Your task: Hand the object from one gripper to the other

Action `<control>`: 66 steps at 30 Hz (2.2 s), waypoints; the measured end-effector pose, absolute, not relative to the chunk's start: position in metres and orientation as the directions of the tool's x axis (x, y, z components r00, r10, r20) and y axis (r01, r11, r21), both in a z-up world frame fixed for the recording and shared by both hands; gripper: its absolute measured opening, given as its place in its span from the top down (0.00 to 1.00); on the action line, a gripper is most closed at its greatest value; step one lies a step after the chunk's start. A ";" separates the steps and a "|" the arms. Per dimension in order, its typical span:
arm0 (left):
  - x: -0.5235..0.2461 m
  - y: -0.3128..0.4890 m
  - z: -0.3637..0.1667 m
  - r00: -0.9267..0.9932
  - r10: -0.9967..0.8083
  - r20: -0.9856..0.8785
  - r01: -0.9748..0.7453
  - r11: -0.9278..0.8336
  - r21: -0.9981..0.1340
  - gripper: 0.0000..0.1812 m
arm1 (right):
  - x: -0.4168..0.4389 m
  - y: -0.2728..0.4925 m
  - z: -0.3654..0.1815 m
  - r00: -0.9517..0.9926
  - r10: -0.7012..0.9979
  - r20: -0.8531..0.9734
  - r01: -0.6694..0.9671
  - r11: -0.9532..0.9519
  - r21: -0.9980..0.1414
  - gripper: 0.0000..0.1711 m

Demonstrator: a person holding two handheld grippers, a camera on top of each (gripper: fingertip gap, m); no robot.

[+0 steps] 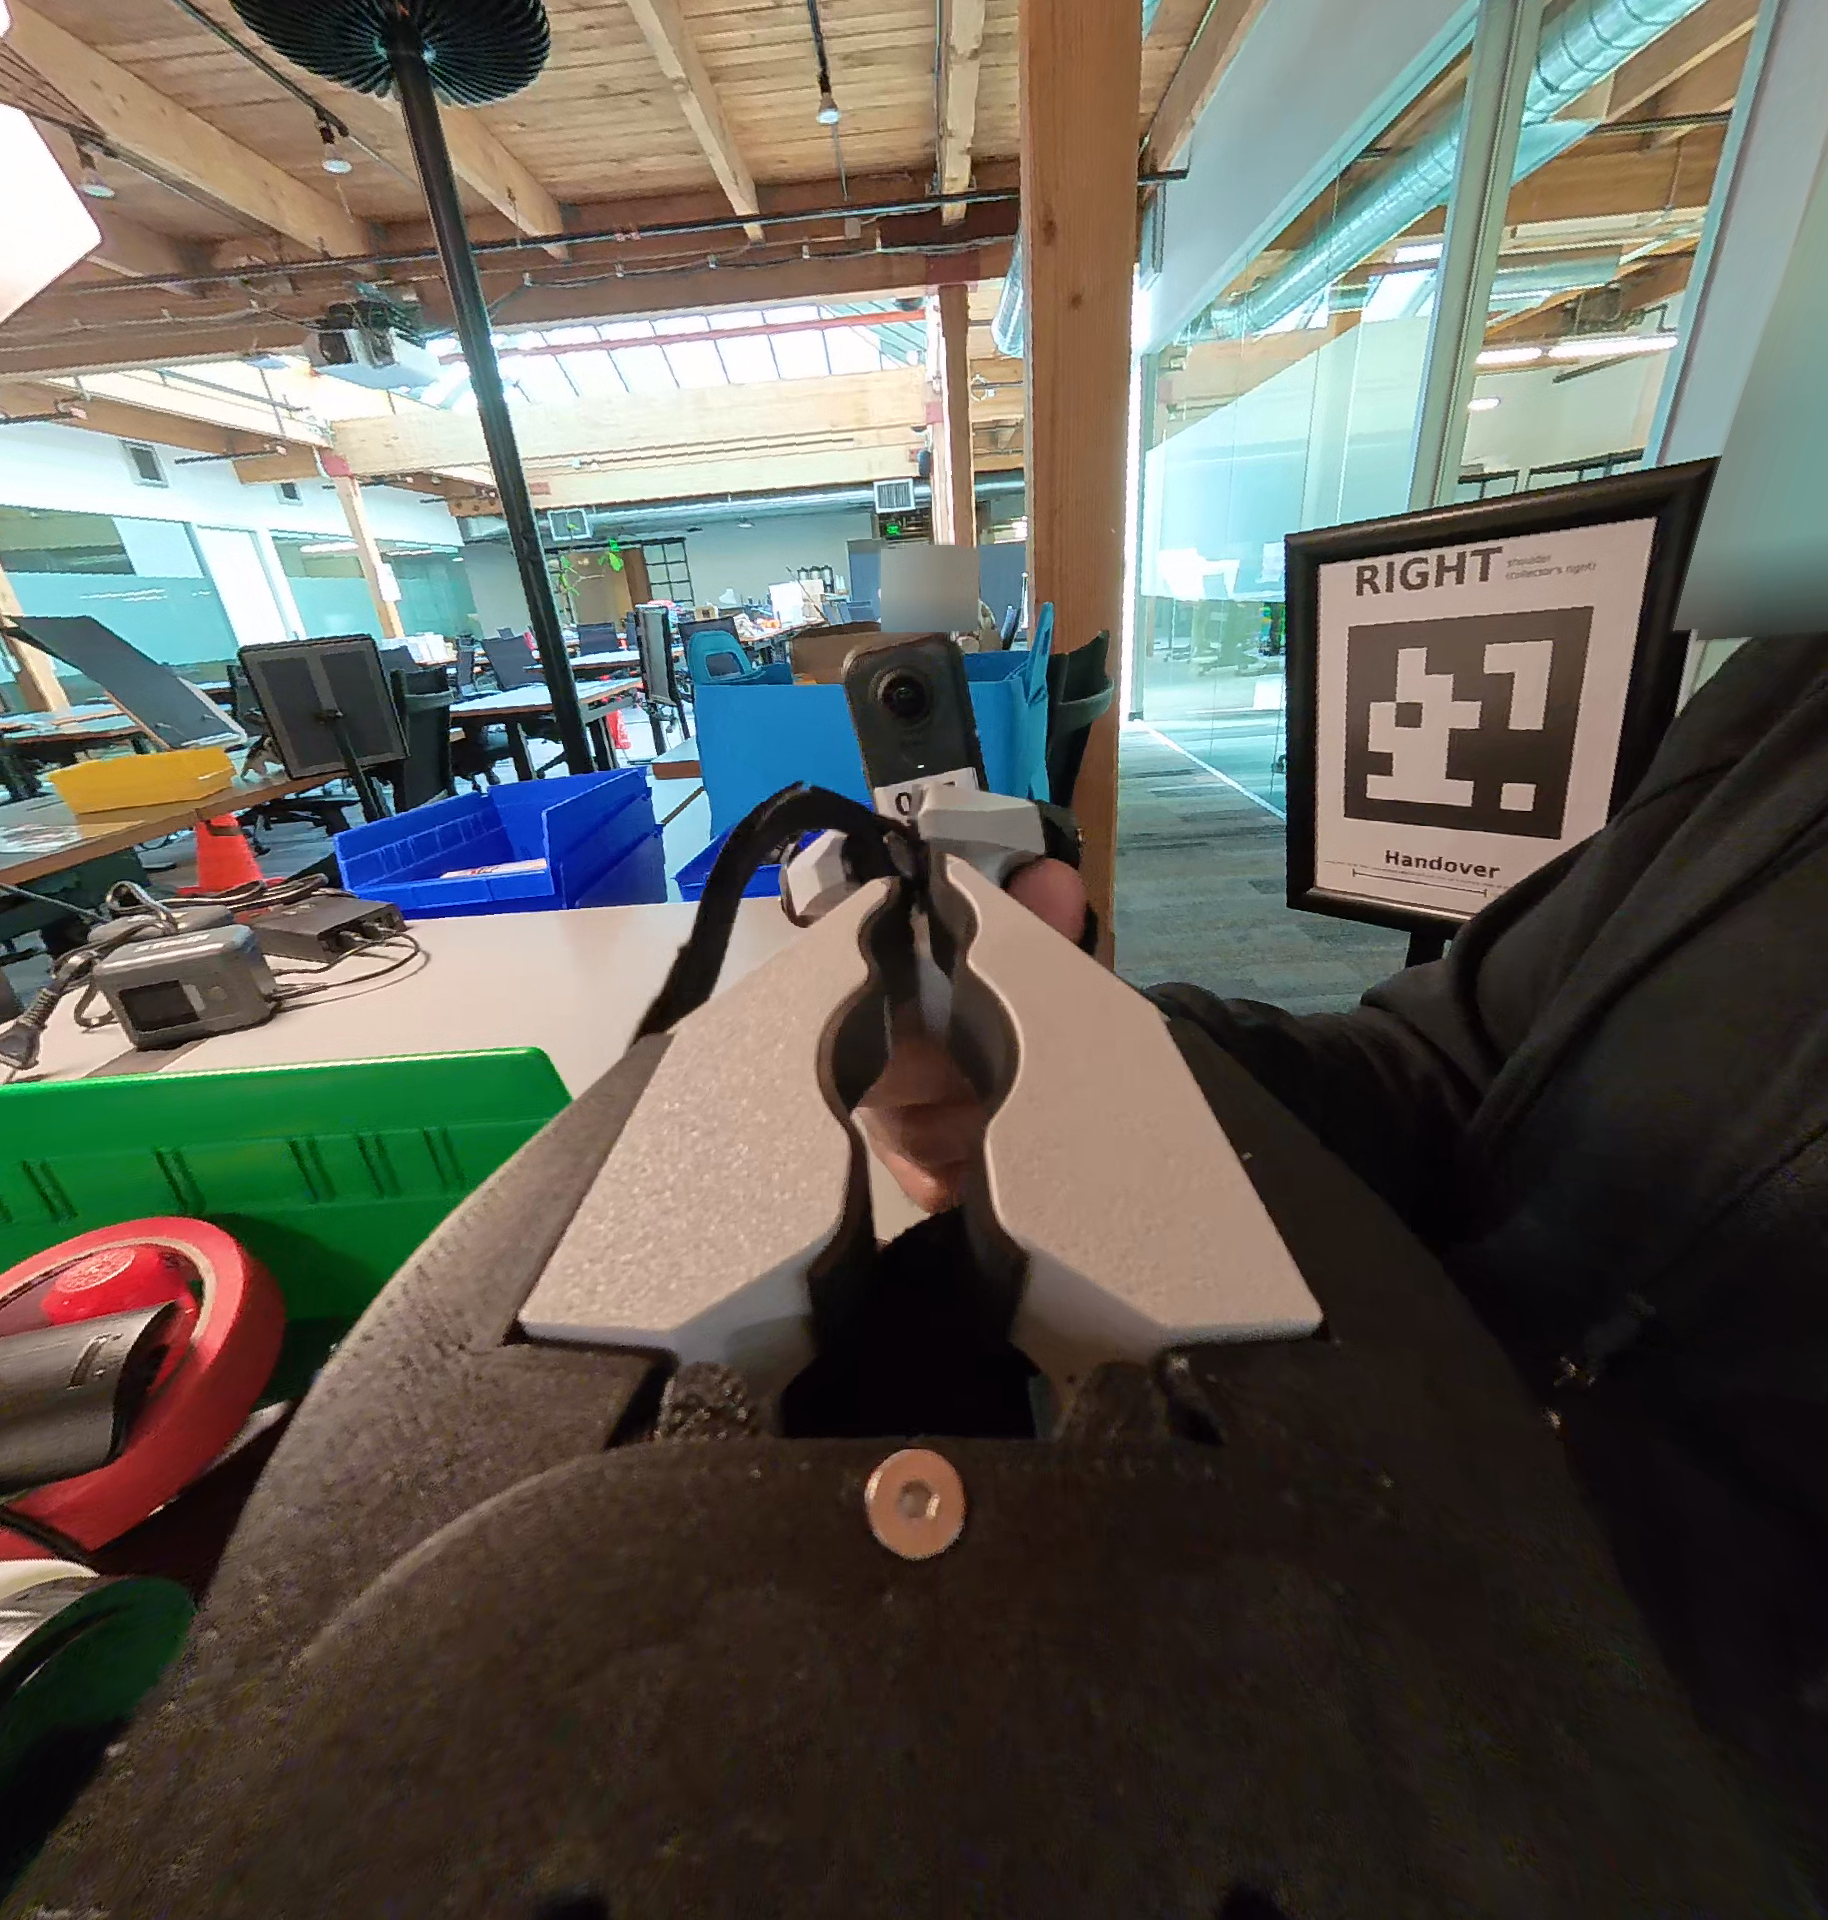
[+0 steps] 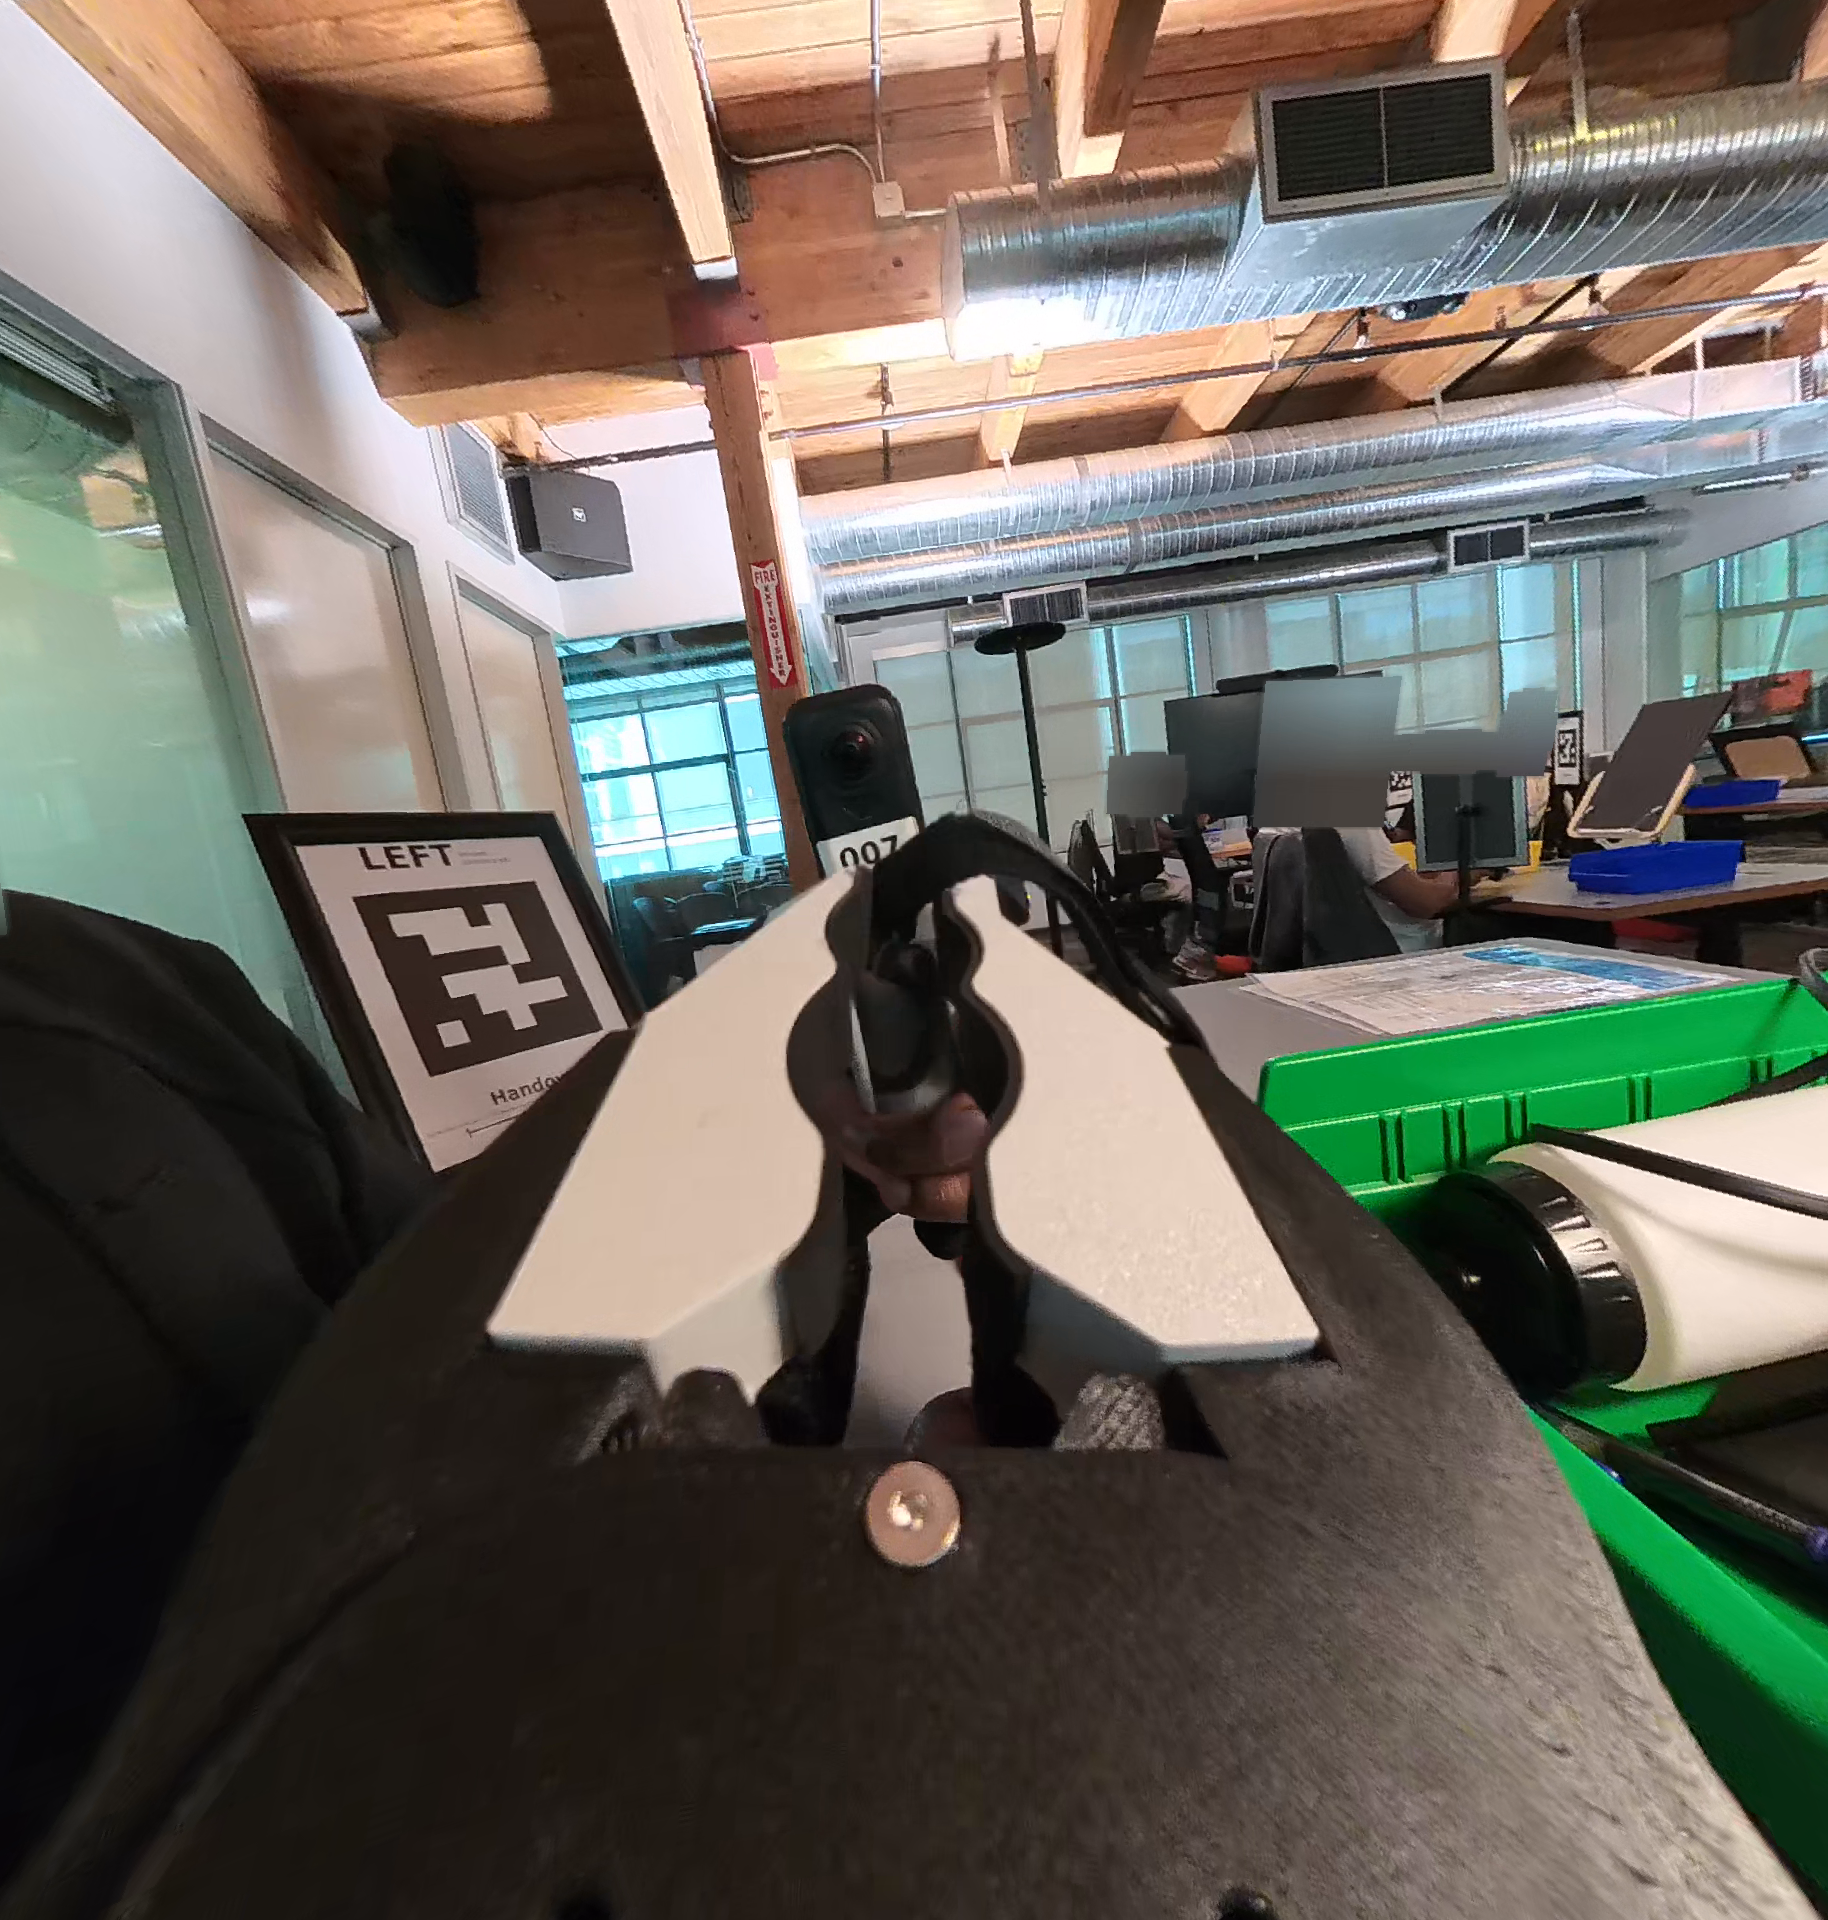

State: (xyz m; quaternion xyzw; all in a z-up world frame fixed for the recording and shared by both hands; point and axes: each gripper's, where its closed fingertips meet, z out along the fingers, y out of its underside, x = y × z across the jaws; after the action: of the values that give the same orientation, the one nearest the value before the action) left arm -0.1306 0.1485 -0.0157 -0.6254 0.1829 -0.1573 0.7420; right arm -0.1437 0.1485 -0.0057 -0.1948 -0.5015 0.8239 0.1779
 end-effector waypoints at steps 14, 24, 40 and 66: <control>-0.131 0.145 -0.016 0.844 -0.531 0.069 0.144 0.102 -0.984 0.88 | -0.145 0.135 -0.017 -0.808 0.589 0.025 -0.210 -0.248 -0.946 0.95; -0.134 0.144 -0.014 0.851 -0.524 0.043 0.126 0.124 -0.984 0.98 | -0.144 0.131 -0.019 -0.786 0.611 0.098 -0.261 -0.184 -0.948 0.95; -0.132 0.151 -0.024 0.885 -0.461 -0.060 -0.005 0.121 -0.993 0.98 | -0.150 0.148 -0.013 -0.868 0.423 -0.259 0.036 -0.468 -0.883 0.89; -0.130 0.143 -0.016 0.825 -0.557 0.100 0.177 0.086 -0.980 0.94 | -0.137 0.134 -0.015 -0.876 0.478 -0.058 -0.119 -0.332 -0.936 0.96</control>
State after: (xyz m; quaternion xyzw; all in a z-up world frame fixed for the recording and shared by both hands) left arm -0.1299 0.1426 -0.0155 -0.6264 0.1513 -0.2544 0.7211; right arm -0.1369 0.1337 -0.0152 -0.1643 -0.5469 0.7994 0.1868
